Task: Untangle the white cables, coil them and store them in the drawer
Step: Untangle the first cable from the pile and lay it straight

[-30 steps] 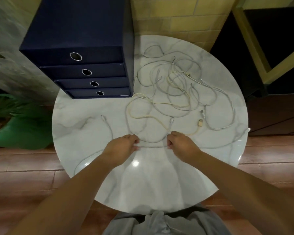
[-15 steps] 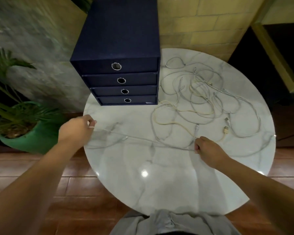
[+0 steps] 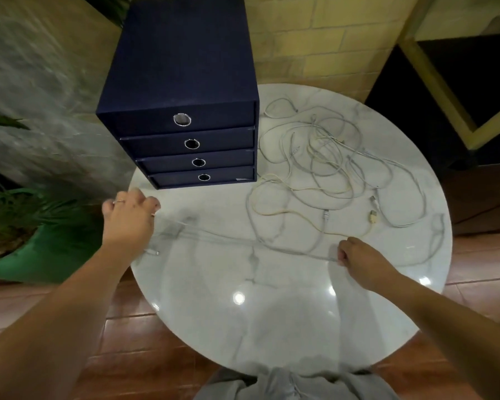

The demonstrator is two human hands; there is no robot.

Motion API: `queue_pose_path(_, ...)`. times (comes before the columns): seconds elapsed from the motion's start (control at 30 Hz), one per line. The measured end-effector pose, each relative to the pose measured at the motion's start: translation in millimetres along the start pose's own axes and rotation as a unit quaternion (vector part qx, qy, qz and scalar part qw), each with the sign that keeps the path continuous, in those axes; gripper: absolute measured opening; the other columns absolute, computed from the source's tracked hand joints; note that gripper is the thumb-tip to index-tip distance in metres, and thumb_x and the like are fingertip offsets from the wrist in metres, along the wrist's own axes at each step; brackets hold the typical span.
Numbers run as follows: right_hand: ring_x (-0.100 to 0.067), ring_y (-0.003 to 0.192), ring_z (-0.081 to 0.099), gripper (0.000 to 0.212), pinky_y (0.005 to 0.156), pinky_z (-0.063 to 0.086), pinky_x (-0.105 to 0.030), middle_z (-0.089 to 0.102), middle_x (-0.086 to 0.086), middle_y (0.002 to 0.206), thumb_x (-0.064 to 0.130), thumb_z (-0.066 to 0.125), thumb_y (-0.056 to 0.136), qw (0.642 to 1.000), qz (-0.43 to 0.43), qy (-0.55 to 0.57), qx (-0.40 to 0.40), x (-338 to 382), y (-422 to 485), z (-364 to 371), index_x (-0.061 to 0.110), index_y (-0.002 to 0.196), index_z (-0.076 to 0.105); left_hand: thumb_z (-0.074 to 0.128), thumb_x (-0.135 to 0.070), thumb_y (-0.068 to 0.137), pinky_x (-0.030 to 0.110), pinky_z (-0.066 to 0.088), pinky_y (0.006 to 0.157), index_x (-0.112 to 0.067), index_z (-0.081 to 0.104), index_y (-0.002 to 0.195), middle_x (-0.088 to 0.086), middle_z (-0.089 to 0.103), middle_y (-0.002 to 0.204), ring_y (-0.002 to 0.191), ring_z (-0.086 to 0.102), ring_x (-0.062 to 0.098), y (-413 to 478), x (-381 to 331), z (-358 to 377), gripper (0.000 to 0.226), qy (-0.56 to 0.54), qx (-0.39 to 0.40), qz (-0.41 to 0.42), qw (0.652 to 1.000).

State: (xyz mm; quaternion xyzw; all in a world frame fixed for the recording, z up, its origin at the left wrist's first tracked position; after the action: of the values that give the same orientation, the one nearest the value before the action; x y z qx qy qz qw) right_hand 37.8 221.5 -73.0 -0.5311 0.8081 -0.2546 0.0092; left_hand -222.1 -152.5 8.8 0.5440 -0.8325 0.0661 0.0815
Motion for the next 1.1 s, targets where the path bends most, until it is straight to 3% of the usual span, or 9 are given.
queue_pose_path(0.1, -0.019, 0.074, 0.053, 0.015, 0.062, 0.037, -0.024, 0.050, 0.000, 0.087, 0.001, 0.049, 0.087, 1.000, 0.012, 0.001, -0.001, -5, -1, -2, 0.016, 0.082, 0.051, 0.049, -0.020, 0.095, 0.049, 0.036, 0.088, -0.012, 0.064, 0.106, 0.019, 0.043, 0.111, 0.103, 0.040, 0.039, -10, 33, 19, 0.021, -0.015, 0.022, -0.117, 0.993)
queue_pose_path(0.2, -0.020, 0.075, 0.054, 0.020, 0.062, 0.039, -0.024, 0.049, 0.000, 0.086, 0.000, 0.048, 0.085, 1.000, 0.014, -0.008, 0.009, -4, 0, -3, 0.018, 0.079, 0.048, 0.032, -0.033, 0.102, 0.052, 0.045, 0.084, -0.005, 0.057, 0.109, 0.026, 0.045, 0.112, 0.099, 0.045, 0.044, -6, 60, 34, 0.038, -0.075, 0.089, -0.193, 0.974)
queue_pose_path(0.33, -0.019, 0.077, 0.053, 0.020, 0.059, 0.037, -0.021, 0.047, 0.001, 0.087, -0.002, 0.047, 0.083, 0.999, 0.009, -0.027, 0.030, -1, 2, -3, 0.018, 0.080, 0.048, 0.039, -0.009, 0.099, 0.046, 0.046, 0.077, 0.003, 0.062, 0.100, 0.029, 0.061, 0.100, 0.090, 0.053, 0.040, 11, 49, 29, 0.026, -0.163, 0.049, -0.159, 0.972)
queue_pose_path(0.43, -0.021, 0.079, 0.055, 0.019, 0.061, 0.038, -0.022, 0.047, 0.001, 0.087, -0.001, 0.047, 0.083, 0.999, 0.005, -0.033, 0.035, 1, 3, -4, 0.017, 0.081, 0.048, 0.042, -0.004, 0.091, 0.044, 0.052, 0.078, 0.000, 0.067, 0.095, 0.025, 0.062, 0.107, 0.089, 0.058, 0.036, 16, 48, 26, 0.025, -0.221, 0.039, -0.179, 0.958)
queue_pose_path(0.5, -0.020, 0.078, 0.055, 0.019, 0.060, 0.038, -0.022, 0.046, 0.001, 0.086, -0.001, 0.047, 0.084, 0.999, 0.004, -0.037, 0.032, 1, 2, -4, 0.018, 0.081, 0.048, 0.044, -0.012, 0.091, 0.047, 0.049, 0.090, -0.001, 0.067, 0.091, 0.023, 0.058, 0.120, 0.103, 0.056, 0.038, 18, 49, 27, 0.026, -0.225, 0.055, -0.165, 0.959)
queue_pose_path(0.57, -0.020, 0.078, 0.054, 0.019, 0.064, 0.042, -0.025, 0.046, 0.001, 0.087, -0.001, 0.046, 0.085, 0.999, 0.007, -0.038, 0.025, 0, 0, -4, 0.018, 0.082, 0.048, 0.045, -0.027, 0.094, 0.046, 0.034, 0.109, -0.008, 0.069, 0.106, 0.016, 0.047, 0.139, 0.128, 0.043, 0.031, 17, 46, 28, 0.033, -0.157, 0.089, -0.123, 0.976)
queue_pose_path(0.67, -0.019, 0.077, 0.053, 0.020, 0.067, 0.044, -0.028, 0.047, 0.001, 0.087, -0.001, 0.046, 0.084, 0.999, 0.011, -0.040, 0.021, -3, 0, -4, 0.019, 0.081, 0.047, 0.048, -0.031, 0.095, 0.043, 0.019, 0.117, -0.015, 0.064, 0.120, 0.009, 0.028, 0.154, 0.139, 0.031, 0.024, 13, 38, 31, 0.034, -0.076, 0.120, -0.080, 0.987)
queue_pose_path(0.9, -0.014, 0.066, 0.047, 0.038, 0.061, 0.042, -0.029, 0.043, 0.003, 0.082, -0.005, 0.046, 0.078, 0.997, -0.018, -0.058, 0.050, 4, -1, -5, 0.028, 0.066, 0.032, 0.053, -0.016, 0.091, 0.043, 0.031, 0.113, -0.013, 0.061, 0.118, 0.011, 0.028, 0.151, 0.139, 0.029, 0.026, 15, 41, 47, 0.028, -0.046, 0.158, -0.071, 0.984)
queue_pose_path(1.1, -0.012, 0.068, 0.047, 0.037, 0.061, 0.040, -0.023, 0.040, 0.008, 0.079, -0.004, 0.046, 0.077, 0.990, -0.068, -0.087, 0.088, 11, -10, -9, 0.028, 0.066, 0.033, 0.064, -0.007, 0.087, 0.042, 0.048, 0.097, -0.016, 0.069, 0.107, 0.008, 0.039, 0.134, 0.118, 0.043, 0.030, 34, 48, 52, 0.022, -0.051, 0.124, -0.082, 0.988)
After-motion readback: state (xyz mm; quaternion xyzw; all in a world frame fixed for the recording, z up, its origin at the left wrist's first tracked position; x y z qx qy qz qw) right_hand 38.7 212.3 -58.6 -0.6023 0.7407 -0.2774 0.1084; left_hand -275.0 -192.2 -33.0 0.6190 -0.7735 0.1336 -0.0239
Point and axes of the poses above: each hand's wrist, its own y-axis towards the middle knuckle, its own z-axis out of the palm, x = y × z, the point moved 4 cm from there along y, towards the middle knuckle
